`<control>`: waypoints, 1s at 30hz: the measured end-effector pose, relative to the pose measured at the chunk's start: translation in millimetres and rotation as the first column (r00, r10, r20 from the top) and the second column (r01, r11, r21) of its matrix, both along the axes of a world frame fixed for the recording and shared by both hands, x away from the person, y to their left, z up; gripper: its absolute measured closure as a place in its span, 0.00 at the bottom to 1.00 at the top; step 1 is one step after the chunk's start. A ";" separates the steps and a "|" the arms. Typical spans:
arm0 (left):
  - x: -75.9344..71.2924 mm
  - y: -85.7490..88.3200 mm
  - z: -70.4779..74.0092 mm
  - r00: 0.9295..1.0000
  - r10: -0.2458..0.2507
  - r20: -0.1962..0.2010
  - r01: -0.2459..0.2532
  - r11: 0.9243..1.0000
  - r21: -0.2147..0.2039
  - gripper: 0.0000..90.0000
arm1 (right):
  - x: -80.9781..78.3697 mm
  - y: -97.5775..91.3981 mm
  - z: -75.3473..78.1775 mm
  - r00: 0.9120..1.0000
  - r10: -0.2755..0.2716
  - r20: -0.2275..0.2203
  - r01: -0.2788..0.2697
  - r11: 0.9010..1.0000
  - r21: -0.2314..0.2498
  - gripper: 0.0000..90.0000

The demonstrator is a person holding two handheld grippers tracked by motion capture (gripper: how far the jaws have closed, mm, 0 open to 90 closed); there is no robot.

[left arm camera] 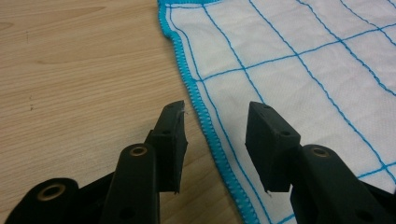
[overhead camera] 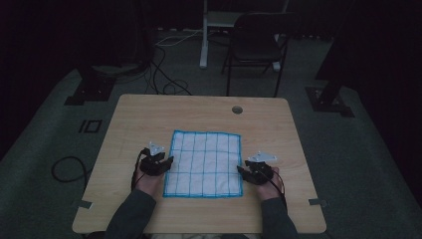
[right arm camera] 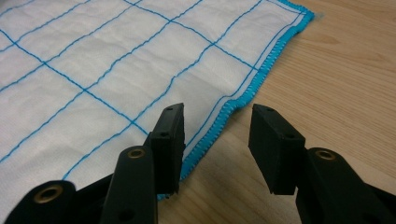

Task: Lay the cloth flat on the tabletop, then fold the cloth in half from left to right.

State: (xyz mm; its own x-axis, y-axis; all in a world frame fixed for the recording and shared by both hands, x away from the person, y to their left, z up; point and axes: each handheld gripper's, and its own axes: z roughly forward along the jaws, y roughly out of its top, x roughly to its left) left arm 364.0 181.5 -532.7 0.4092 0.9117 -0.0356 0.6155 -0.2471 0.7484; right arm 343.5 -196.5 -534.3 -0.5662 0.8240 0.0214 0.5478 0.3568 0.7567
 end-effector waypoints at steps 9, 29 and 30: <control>2.6 -1.4 -5.6 1.000 0.002 -0.028 -0.002 1.000 -0.011 0.62 | -1.6 3.6 0.2 1.000 0.000 0.015 0.001 0.999 -0.041 0.61; -0.3 -26.2 -7.9 1.000 0.013 -0.022 -0.012 0.999 0.037 0.70 | -3.9 2.1 2.2 1.000 -0.005 0.030 0.006 0.999 -0.035 0.61; -0.5 -27.0 -7.9 1.000 0.014 -0.022 -0.014 0.999 0.036 0.72 | -4.1 2.0 2.2 1.000 -0.005 0.031 0.006 0.999 -0.034 0.61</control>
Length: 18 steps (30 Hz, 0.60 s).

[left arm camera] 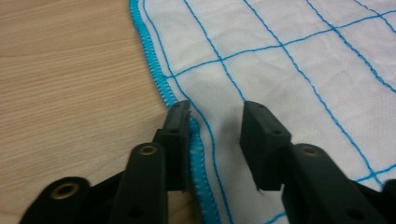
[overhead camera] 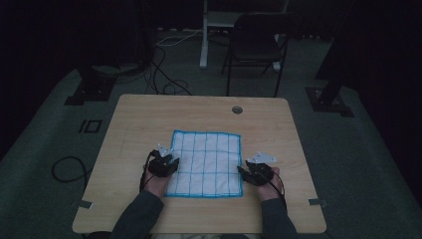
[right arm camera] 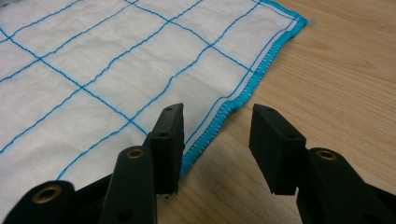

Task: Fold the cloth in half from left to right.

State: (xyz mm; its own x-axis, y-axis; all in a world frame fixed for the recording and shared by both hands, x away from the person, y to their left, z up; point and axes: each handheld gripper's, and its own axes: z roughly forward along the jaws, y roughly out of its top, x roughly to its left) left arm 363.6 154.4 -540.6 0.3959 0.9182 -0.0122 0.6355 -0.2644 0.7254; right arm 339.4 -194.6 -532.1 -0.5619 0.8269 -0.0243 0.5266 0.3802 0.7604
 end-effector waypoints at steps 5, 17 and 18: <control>-0.6 -2.3 -0.5 1.000 -0.009 0.001 0.009 1.000 -0.014 0.82 | -1.0 -0.1 -0.1 1.000 0.002 0.000 -0.002 1.000 0.002 0.61; 1.6 0.9 -0.6 1.000 -0.015 -0.019 0.013 0.998 -0.061 0.97 | -3.1 -5.0 0.1 1.000 -0.013 -0.008 0.013 0.999 0.036 0.61; 2.0 2.1 -0.6 1.000 -0.011 -0.021 0.009 0.998 -0.066 0.97 | -3.7 -5.4 -0.1 1.000 -0.015 -0.008 0.015 0.999 0.038 0.61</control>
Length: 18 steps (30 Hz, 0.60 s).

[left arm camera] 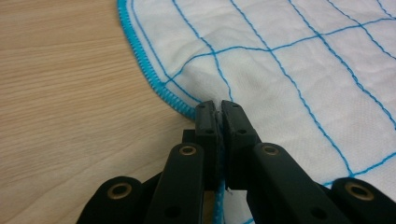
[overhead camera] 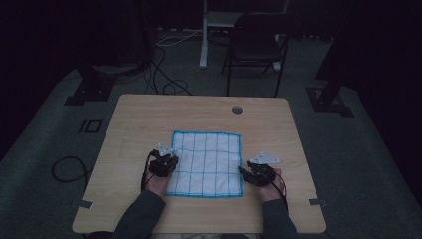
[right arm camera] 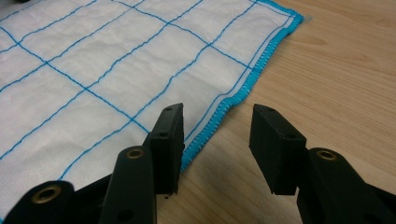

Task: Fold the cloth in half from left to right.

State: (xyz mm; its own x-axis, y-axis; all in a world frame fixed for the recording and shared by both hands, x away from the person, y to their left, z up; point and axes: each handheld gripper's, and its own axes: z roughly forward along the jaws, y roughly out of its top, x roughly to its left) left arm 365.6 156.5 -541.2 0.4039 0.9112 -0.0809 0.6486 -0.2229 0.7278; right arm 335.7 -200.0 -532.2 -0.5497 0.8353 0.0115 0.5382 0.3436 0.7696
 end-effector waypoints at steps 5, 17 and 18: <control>1.1 4.5 0.7 1.000 0.003 -0.006 -0.003 1.000 0.003 0.97 | -1.1 -1.2 -1.9 1.000 -0.005 -0.006 0.005 1.000 0.001 0.61; 1.5 20.7 1.4 0.999 0.036 -0.014 -0.036 0.999 -0.003 0.97 | 0.1 2.4 -5.0 1.000 0.000 -0.003 0.000 1.000 -0.018 0.61; 1.5 22.2 1.4 0.999 0.039 -0.013 -0.039 0.999 -0.004 0.97 | 0.4 2.4 -5.3 1.000 -0.001 -0.004 0.000 1.000 -0.019 0.61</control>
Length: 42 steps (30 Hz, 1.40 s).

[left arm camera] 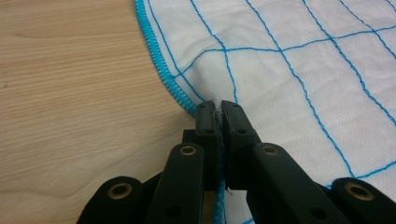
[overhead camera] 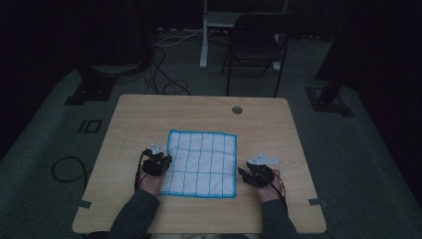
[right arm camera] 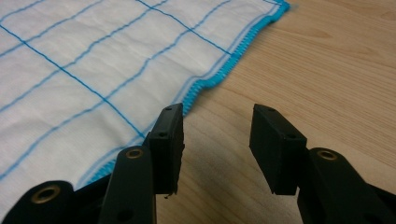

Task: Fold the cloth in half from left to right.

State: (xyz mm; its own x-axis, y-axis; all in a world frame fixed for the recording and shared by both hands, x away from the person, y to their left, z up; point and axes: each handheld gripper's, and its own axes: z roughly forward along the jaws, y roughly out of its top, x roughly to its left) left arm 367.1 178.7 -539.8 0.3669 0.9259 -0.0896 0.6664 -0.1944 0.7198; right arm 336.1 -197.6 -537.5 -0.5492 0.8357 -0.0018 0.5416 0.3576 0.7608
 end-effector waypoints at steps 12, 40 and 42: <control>-2.9 8.7 5.5 1.000 -0.009 0.018 0.010 1.000 -0.012 0.97 | 2.0 5.6 -3.6 1.000 0.013 0.006 -0.013 0.999 -0.035 0.61; -5.8 -7.2 42.1 0.991 -0.097 0.097 0.103 0.993 -0.058 0.97 | 4.5 5.0 -5.7 1.000 0.010 -0.001 -0.010 1.000 -0.025 0.60; -5.6 -9.7 44.2 0.989 -0.109 0.102 0.115 0.992 -0.059 0.97 | 4.5 5.4 -5.8 1.000 0.010 -0.001 -0.011 1.000 -0.025 0.60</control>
